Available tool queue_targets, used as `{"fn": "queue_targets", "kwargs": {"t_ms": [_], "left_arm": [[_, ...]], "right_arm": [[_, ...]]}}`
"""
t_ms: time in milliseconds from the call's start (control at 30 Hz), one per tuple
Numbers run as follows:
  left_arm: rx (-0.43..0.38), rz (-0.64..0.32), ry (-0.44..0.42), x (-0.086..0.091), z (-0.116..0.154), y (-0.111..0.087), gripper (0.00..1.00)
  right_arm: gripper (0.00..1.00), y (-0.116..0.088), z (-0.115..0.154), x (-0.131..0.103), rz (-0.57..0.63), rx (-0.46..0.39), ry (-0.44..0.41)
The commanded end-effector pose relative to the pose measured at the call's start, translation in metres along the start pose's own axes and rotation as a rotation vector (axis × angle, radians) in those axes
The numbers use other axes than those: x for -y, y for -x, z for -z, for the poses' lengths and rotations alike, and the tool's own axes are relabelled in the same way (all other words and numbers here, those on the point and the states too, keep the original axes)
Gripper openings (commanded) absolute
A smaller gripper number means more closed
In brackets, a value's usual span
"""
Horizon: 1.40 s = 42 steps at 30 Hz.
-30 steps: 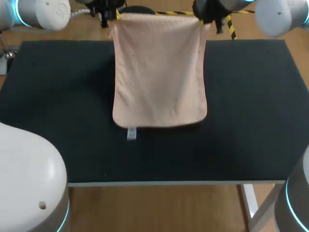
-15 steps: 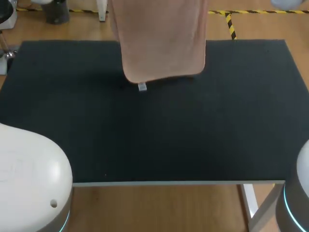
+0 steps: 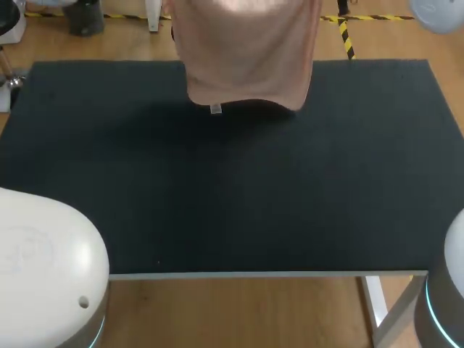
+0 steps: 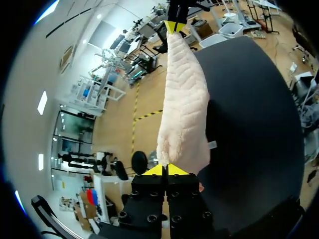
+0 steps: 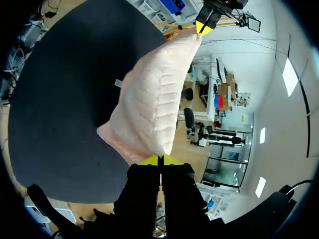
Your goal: Fold the towel
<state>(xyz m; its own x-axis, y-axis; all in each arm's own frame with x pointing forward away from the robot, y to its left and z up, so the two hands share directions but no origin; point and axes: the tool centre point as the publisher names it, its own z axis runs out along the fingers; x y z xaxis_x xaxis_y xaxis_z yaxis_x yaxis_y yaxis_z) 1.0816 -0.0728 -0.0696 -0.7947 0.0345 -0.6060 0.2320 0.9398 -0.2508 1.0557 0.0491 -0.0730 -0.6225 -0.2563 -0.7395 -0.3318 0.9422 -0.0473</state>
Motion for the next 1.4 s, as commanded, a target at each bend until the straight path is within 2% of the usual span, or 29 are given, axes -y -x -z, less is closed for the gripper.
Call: {"fn": "queue_targets", "kwargs": {"t_ms": [33, 67, 133, 267, 367, 500, 667, 767, 833, 933, 967, 1033, 1200, 1400], "left_arm": [[-0.040, 0.020, -0.045, -0.001, 0.003, -0.049, 0.00], [-0.052, 0.030, -0.036, 0.001, 0.003, -0.061, 0.00], [-0.086, 0.055, -0.071, 0.003, 0.004, -0.083, 0.00], [-0.144, 0.069, -0.058, 0.010, 0.007, -0.123, 0.00], [-0.174, 0.083, -0.068, 0.014, 0.010, -0.146, 0.00], [-0.224, 0.116, -0.099, 0.016, 0.005, -0.168, 0.00], [-0.296, 0.144, -0.063, 0.015, -0.020, -0.184, 0.00], [-0.345, 0.172, -0.053, 0.008, -0.042, -0.193, 0.00], [-0.369, 0.177, -0.076, 0.003, -0.055, -0.200, 0.00], [-0.410, 0.197, -0.063, -0.004, -0.078, -0.209, 0.00], [-0.434, 0.204, -0.033, -0.005, -0.086, -0.211, 0.00], [-0.459, 0.210, -0.042, -0.008, -0.101, -0.214, 0.00], [-0.527, 0.224, -0.016, -0.016, -0.136, -0.217, 0.00], [-0.600, 0.240, -0.001, -0.028, -0.178, -0.215, 0.00]], "right_arm": [[0.00, -0.038, 0.015, -0.006, 0.005, -0.035, 0.018], [0.00, -0.047, 0.018, -0.010, -0.001, -0.053, 0.028], [0.00, -0.063, 0.020, -0.015, -0.008, -0.075, 0.039], [0.00, -0.092, 0.028, -0.024, -0.026, -0.114, 0.054], [0.00, -0.109, 0.032, -0.029, -0.035, -0.129, 0.063], [0.00, -0.133, 0.032, -0.032, -0.074, -0.174, 0.069], [0.00, -0.163, 0.008, -0.035, -0.108, -0.257, 0.049], [0.00, -0.182, -0.010, -0.036, -0.158, -0.306, 0.032], [0.00, -0.195, -0.022, -0.038, -0.178, -0.332, 0.024], [0.00, -0.212, -0.043, -0.041, -0.212, -0.364, 0.016], [0.00, -0.217, -0.050, -0.041, -0.235, -0.379, 0.024], [0.00, -0.227, -0.066, -0.040, -0.257, -0.400, 0.003], [0.00, -0.246, -0.102, -0.031, -0.319, -0.440, -0.044], [0.00, -0.252, -0.140, -0.021, -0.342, -0.475, -0.072]]}}
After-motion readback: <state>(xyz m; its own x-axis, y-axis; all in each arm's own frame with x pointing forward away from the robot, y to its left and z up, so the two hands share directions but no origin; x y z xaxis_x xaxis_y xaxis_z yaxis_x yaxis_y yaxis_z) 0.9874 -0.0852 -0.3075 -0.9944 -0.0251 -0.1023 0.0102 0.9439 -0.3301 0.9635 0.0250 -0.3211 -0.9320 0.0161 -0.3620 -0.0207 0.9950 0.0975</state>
